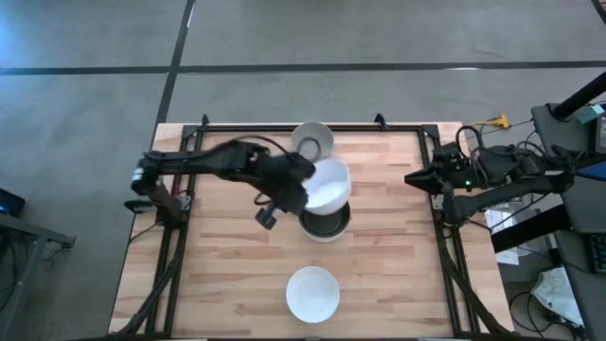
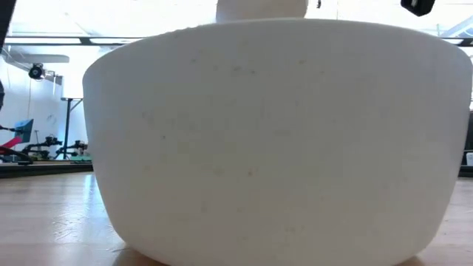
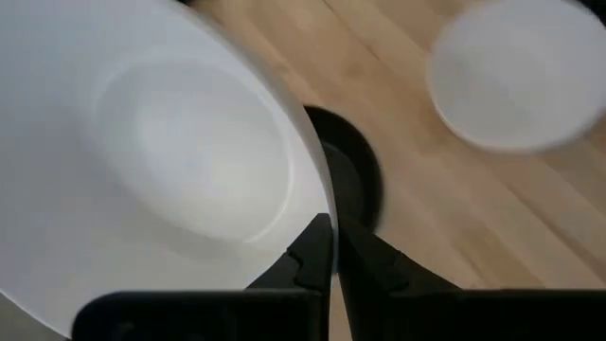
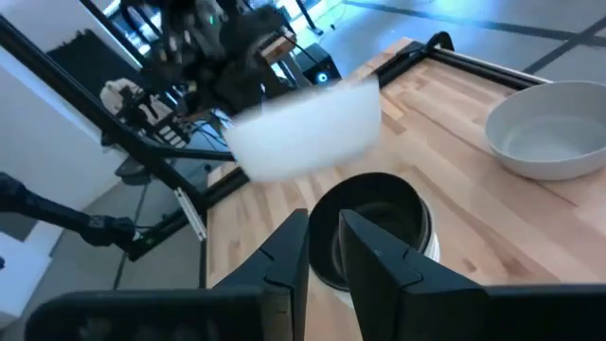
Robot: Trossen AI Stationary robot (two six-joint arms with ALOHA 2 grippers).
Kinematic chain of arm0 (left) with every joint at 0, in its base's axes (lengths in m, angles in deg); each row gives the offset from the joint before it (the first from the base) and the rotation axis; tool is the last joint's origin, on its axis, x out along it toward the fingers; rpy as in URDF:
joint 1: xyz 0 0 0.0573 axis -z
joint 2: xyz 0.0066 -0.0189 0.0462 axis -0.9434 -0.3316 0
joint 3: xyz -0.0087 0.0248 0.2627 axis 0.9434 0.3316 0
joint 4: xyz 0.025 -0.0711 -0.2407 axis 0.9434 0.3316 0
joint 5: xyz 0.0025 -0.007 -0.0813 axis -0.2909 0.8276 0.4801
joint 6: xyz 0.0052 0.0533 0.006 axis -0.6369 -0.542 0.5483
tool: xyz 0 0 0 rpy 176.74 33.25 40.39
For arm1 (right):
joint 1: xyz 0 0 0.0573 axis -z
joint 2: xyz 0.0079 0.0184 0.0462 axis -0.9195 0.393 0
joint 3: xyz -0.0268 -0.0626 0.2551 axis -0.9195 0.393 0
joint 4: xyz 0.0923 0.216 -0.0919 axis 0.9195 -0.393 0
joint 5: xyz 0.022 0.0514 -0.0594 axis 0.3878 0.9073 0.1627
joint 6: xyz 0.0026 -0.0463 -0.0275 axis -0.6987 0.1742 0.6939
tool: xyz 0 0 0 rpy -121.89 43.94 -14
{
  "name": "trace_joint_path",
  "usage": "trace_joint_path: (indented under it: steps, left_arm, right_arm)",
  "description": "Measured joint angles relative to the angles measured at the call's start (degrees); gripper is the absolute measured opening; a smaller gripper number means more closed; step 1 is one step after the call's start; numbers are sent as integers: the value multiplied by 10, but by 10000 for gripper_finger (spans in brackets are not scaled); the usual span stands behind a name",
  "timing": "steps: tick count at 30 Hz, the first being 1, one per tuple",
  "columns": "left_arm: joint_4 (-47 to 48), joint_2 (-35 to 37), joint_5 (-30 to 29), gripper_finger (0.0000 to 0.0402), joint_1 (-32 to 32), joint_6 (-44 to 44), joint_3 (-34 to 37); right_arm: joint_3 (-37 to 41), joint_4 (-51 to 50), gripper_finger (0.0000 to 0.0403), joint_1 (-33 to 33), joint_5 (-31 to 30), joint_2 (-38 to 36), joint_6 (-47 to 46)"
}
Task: Nest bowls inside each other
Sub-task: Stack the top white bowl on the black bowl
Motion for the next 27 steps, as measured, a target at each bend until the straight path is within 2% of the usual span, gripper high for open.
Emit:
trace_joint_path:
  steps: [4, 9, 11, 18, 27]
  left_arm:
    - [79, -68, -9, 0, 16, -28, -76]
    - [129, -141, -104, 0, 40, -77, -146]
    - [140, -167, -120, 0, 44, -88, -164]
    - [208, -230, -128, 0, 43, -94, -194]
    - [184, -237, -142, 0, 43, -93, -183]
  right_arm:
    - [10, 0, 59, 0, 0, -8, 8]
    - [16, 0, 59, 0, 3, -13, 39]
    - [18, -1, 59, 0, 10, -12, 51]
    - [22, -26, 59, 0, 32, -12, 55]
    - [23, -44, 59, 0, 34, -13, 53]
